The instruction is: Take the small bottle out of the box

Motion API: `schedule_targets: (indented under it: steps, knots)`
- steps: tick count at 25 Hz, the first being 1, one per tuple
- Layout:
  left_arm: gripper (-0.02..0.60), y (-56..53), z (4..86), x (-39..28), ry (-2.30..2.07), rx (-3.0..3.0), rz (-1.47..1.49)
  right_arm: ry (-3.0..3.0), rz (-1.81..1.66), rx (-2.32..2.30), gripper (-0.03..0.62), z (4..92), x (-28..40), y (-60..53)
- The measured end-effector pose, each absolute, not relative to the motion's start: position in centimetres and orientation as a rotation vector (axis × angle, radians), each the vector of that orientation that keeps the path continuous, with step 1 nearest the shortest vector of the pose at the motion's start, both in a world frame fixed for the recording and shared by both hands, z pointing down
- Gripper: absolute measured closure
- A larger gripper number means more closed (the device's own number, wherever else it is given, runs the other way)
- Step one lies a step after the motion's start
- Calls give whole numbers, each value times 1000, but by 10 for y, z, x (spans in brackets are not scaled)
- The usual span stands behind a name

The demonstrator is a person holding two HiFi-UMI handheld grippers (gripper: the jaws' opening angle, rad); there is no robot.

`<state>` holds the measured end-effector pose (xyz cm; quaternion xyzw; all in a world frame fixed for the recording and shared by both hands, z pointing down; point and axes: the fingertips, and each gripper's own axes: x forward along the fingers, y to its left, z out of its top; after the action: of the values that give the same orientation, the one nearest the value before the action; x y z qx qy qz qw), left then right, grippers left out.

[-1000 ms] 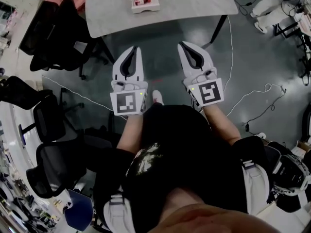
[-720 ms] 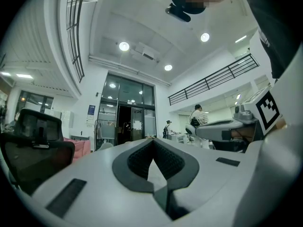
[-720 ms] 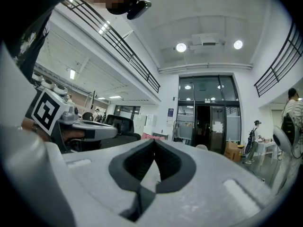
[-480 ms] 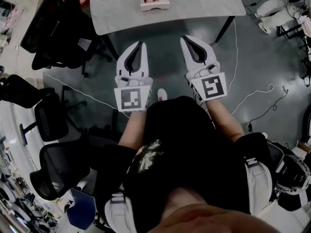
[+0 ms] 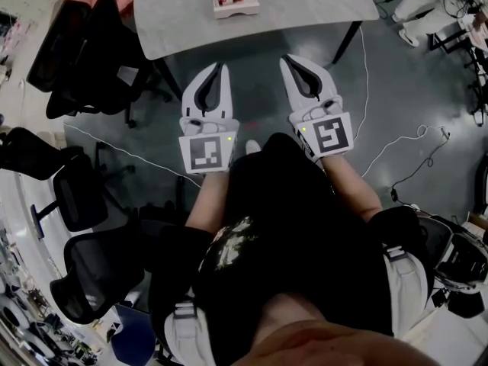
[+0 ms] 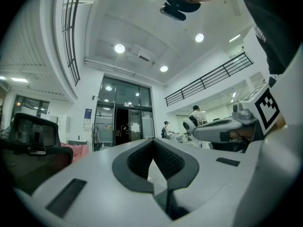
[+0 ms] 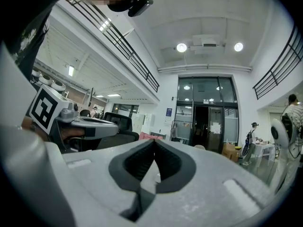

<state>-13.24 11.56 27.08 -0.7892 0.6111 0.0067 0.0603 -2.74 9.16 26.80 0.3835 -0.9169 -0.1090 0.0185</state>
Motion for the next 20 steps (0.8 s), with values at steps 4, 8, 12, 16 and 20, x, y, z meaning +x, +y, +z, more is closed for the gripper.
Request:
schedule_targets:
  steps: [4, 8, 12, 16, 20]
  knots:
    - [568, 112, 271, -135, 1857, -2395, 26, -2850, -342, 1178, 599, 266, -31, 89]
    - [568, 107, 275, -133, 1865, -2418, 31, -2840, -319, 1159, 599, 269, -35, 85]
    - [568, 100, 276, -130, 1866, -2427, 22, -2839, -289, 1158, 599, 273, -33, 73]
    - [568, 103, 274, -144, 1896, -2411, 29, -2844, -338, 1135, 599, 268, -44, 73]
    - [568, 95, 283, -151, 1898, -2424, 28, -2838, -362, 1121, 599, 265, -56, 72]
